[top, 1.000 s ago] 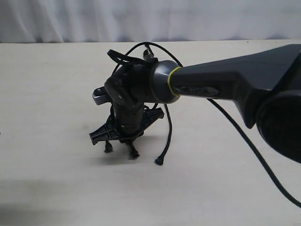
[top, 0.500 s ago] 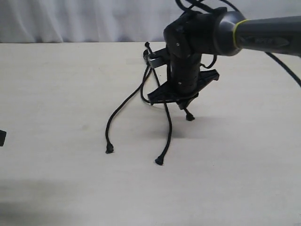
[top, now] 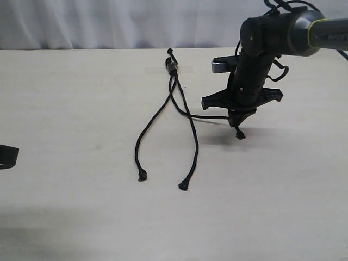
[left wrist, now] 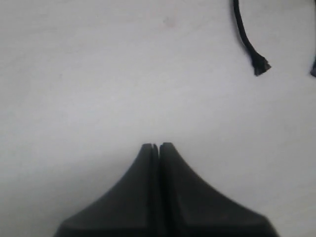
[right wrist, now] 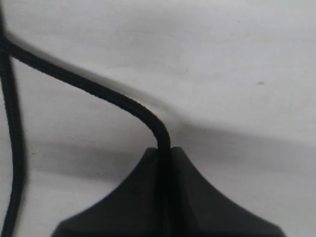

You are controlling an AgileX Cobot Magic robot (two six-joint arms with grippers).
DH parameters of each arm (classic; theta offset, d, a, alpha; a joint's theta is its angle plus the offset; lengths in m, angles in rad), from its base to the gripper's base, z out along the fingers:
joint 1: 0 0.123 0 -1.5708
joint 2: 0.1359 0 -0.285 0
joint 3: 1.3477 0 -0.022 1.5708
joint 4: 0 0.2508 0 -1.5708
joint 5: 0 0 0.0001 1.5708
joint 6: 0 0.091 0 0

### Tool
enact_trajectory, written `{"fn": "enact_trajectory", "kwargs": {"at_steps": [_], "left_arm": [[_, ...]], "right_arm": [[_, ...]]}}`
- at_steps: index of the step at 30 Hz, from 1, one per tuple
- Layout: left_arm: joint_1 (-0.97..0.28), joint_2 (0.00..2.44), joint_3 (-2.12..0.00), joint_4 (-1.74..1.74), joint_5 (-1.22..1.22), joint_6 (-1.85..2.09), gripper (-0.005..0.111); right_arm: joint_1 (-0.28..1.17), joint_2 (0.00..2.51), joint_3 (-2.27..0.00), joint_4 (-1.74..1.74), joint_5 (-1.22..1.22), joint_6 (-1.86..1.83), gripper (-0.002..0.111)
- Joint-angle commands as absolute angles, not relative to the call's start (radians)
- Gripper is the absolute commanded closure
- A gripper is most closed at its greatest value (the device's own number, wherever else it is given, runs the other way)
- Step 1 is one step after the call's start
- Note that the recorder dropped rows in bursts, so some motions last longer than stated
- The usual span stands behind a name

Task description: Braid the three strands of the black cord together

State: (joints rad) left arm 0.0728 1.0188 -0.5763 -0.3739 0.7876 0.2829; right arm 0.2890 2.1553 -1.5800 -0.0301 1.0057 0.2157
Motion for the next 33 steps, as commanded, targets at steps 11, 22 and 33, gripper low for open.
{"fn": "enact_trajectory", "kwargs": {"at_steps": [11, 22, 33], "left_arm": [[-0.492, 1.459, -0.932, -0.061, 0.728, -0.087, 0.107], [-0.758, 2.083, -1.493, 0.035, 0.914, -0.162, 0.082], [-0.758, 2.153, -1.495, 0.054, 0.836, -0.158, 0.065]], "right_arm": [[0.198, 2.09, -1.576, 0.118, 1.025, 0.14, 0.063], [0.093, 2.043, -1.576, 0.191, 1.056, 0.046, 0.063], [0.093, 2.043, -1.576, 0.191, 1.042, 0.044, 0.063]]}}
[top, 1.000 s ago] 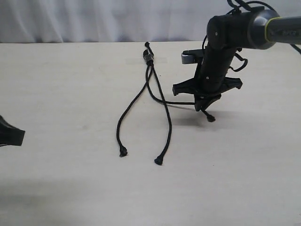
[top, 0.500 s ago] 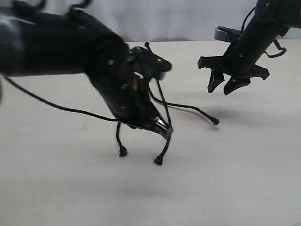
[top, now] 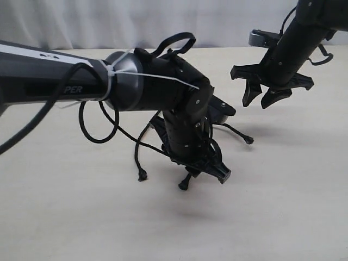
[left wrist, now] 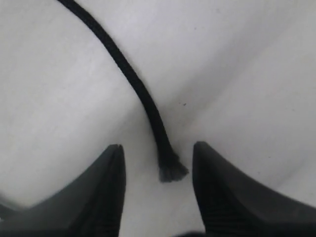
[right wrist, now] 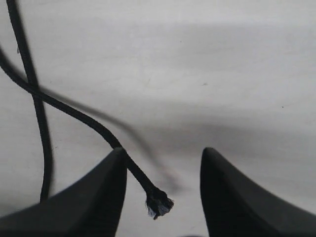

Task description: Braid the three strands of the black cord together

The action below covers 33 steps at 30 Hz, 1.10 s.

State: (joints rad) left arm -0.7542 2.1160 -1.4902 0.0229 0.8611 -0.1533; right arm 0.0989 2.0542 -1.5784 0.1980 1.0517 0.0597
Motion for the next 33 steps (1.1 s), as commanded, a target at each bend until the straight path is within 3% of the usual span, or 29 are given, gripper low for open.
{"fn": "enact_trajectory", "kwargs": {"at_steps": [1, 7, 9, 11, 19, 27, 33], "left_arm": [[-0.758, 2.159, -1.495, 0.049, 0.828, -0.158, 0.065], [-0.758, 2.193, -1.495, 0.023, 0.814, -0.158, 0.069], [-0.758, 2.195, -1.495, 0.023, 0.827, -0.158, 0.083], [-0.756, 2.193, -1.497, 0.034, 0.834, -0.147, 0.105], [-0.696, 2.105, -1.566, 0.048, 0.892, -0.126, 0.107], [-0.493, 2.007, -1.561, 0.12, 1.0, -0.124, 0.107], [-0.395, 2.007, -1.426, 0.12, 0.899, -0.127, 0.107]], "right_arm": [[0.093, 2.043, -1.576, 0.193, 1.042, 0.044, 0.063], [0.093, 2.043, -1.576, 0.195, 1.042, 0.044, 0.063], [0.093, 2.043, -1.576, 0.195, 1.044, 0.041, 0.063], [0.093, 2.043, -1.576, 0.195, 1.048, 0.038, 0.063], [0.093, 2.03, -1.576, 0.195, 1.07, 0.018, 0.063], [0.095, 1.98, -1.457, 0.249, 0.992, -0.051, 0.063], [0.095, 1.969, -1.325, 0.511, 0.928, -0.259, 0.063]]}}
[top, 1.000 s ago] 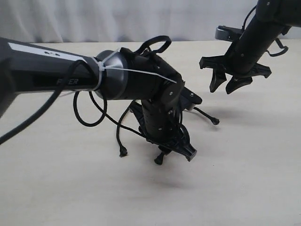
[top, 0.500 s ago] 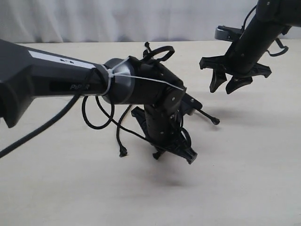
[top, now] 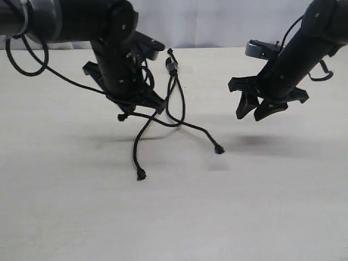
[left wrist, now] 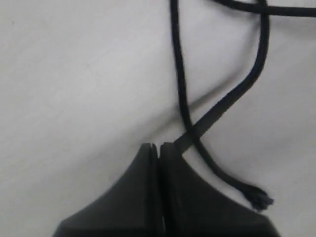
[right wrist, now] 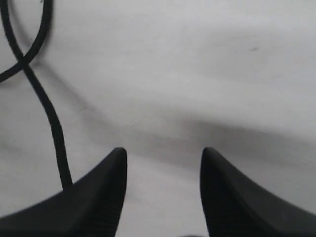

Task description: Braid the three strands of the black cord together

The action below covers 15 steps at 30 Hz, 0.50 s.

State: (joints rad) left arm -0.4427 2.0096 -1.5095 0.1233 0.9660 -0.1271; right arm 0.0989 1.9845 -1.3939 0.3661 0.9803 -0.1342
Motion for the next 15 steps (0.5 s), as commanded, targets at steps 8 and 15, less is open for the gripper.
{"fn": "enact_trajectory", "kwargs": {"at_steps": [8, 15], "left_arm": [[-0.364, 2.035, -1.22, 0.062, 0.663, -0.192, 0.107], [-0.437, 2.084, -1.142, -0.206, 0.573, -0.097, 0.107]], "right_arm": [[0.1, 1.934, -1.218, 0.702, 0.86, -0.43, 0.063], [0.159, 1.896, -1.218, 0.686, 0.782, -0.43, 0.063]]}}
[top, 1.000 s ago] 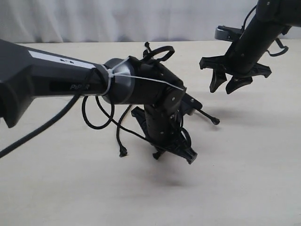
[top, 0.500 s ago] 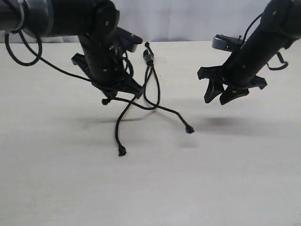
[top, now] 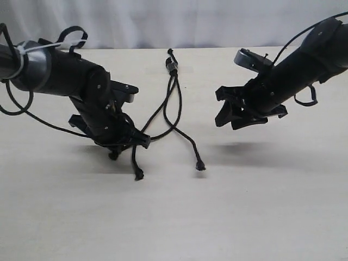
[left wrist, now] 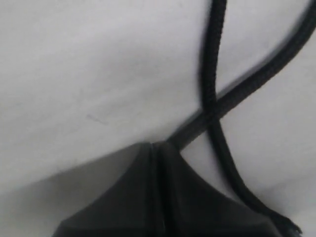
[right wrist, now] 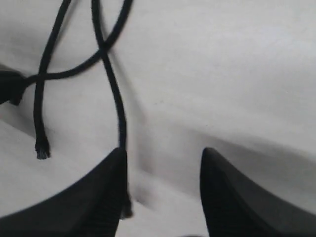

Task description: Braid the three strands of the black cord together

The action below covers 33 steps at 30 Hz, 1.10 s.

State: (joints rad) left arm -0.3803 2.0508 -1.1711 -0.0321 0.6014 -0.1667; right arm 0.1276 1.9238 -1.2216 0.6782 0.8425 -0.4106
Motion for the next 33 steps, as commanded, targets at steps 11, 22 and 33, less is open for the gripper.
{"fn": "enact_trajectory", "kwargs": {"at_steps": [11, 22, 33], "left_arm": [[-0.506, 2.077, -1.142, -0.324, 0.529, -0.071, 0.107], [-0.352, 1.943, -1.142, -0.327, 0.599, 0.033, 0.069], [-0.254, 1.888, -1.142, -0.334, 0.637, 0.084, 0.057]], "right_arm": [[0.189, 1.886, -1.218, 0.609, 0.749, -0.423, 0.063], [0.2, 1.873, -1.184, 0.504, 0.785, -0.346, 0.063], [0.484, 1.861, -1.157, 0.347, 0.647, -0.306, 0.063]]}}
